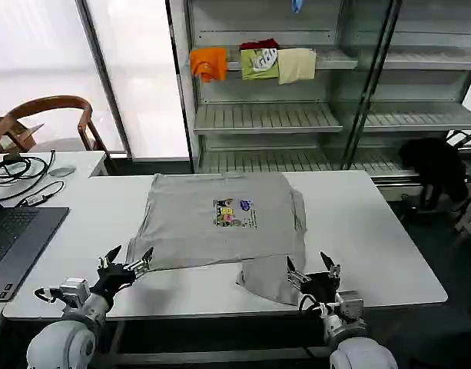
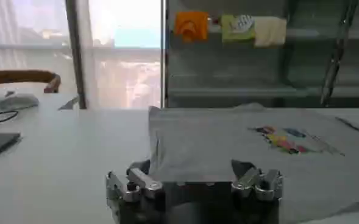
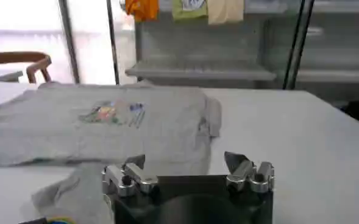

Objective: Fold and organize the clothes.

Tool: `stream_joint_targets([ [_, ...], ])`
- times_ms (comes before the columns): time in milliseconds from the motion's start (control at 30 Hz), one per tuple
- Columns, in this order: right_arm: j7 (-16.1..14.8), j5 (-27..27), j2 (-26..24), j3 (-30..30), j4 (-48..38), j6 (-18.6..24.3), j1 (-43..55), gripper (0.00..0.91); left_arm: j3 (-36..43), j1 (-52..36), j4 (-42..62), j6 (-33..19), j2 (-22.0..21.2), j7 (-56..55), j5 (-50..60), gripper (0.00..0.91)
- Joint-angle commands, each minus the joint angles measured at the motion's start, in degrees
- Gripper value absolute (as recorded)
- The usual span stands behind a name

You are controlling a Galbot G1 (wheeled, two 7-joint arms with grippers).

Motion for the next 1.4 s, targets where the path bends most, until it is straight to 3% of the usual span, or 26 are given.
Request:
stream_joint_targets([
  [33,-0.4,0.1,0.1,-0.6,-1.8,-0.1,-2.6,0.907,0.3,0.2,2.7,0.5,0.0,-0.4,5.3,0.867],
  [100,-1.2,0.1,0.0,-0.9,-2.1,-0.1,-2.9,0.907,0.2,0.3,3.0,0.2,0.2,-0.4,5.3,0.796],
  [133,-1.4,0.1,0.0,-1.0,-2.3,-0.1,-3.0,0.695,0.1,0.3,3.1,0.2,0.2,-0.5,5.3,0.655],
  [200,-1.9,0.1,-0.1,-1.3,-2.6,0.0,-3.3,0.322,0.1,0.4,3.3,0.1,0.2,-0.5,5.3,0.474],
  [233,-2.1,-0.1,-0.2,-1.5,-2.8,0.1,-3.4,0.010,0.1,0.5,3.5,0.0,0.3,-0.6,5.3,0.373],
  [267,-2.3,-0.1,-0.3,-1.7,-2.9,0.4,-3.5,0.000,0.1,0.5,3.5,-0.2,0.2,-0.5,5.3,0.101],
  [333,-2.3,-0.1,-0.2,-1.9,-3.3,1.1,-3.6,0.000,0.2,0.7,3.6,-0.5,0.3,-0.5,5.4,0.010],
  [967,-1.9,1.3,0.4,-1.8,-2.7,5.0,-3.4,0.000,0.6,1.8,1.9,-0.9,0.6,2.4,3.0,0.000],
  [1067,-0.6,2.4,0.5,-2.1,-2.7,7.9,-3.2,0.000,0.5,1.4,1.7,-1.1,0.5,2.7,1.6,0.000],
  [1200,1.6,5.5,1.6,-2.0,-3.5,15.5,-1.4,0.000,-0.2,-0.5,1.9,-5.1,0.3,2.9,-7.2,0.000],
  [1400,3.8,8.0,5.4,-1.0,-7.0,16.8,8.7,0.000,-0.3,-7.2,2.8,-6.7,-0.8,2.1,-13.5,0.000],
])
